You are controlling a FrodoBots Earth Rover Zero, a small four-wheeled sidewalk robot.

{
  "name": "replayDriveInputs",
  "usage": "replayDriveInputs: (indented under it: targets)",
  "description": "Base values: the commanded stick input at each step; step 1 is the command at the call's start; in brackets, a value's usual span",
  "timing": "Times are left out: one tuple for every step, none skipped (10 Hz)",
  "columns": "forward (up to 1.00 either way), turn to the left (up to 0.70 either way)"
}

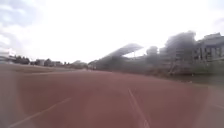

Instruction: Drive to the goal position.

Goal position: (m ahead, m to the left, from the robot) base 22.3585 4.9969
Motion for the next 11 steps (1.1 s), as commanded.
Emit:
replayDriveInputs:
  targets:
    - [0.7,0.0]
    - [0.7,0.0]
    - [0.7,0.0]
    - [0.7,0.0]
    - [0.7,0.0]
    - [0.7,0.0]
    - [0.7,0.0]
    - [0.7,0.0]
    - [0.7,0.0]
    - [0.7,0.0]
    - [0.7,0.0]
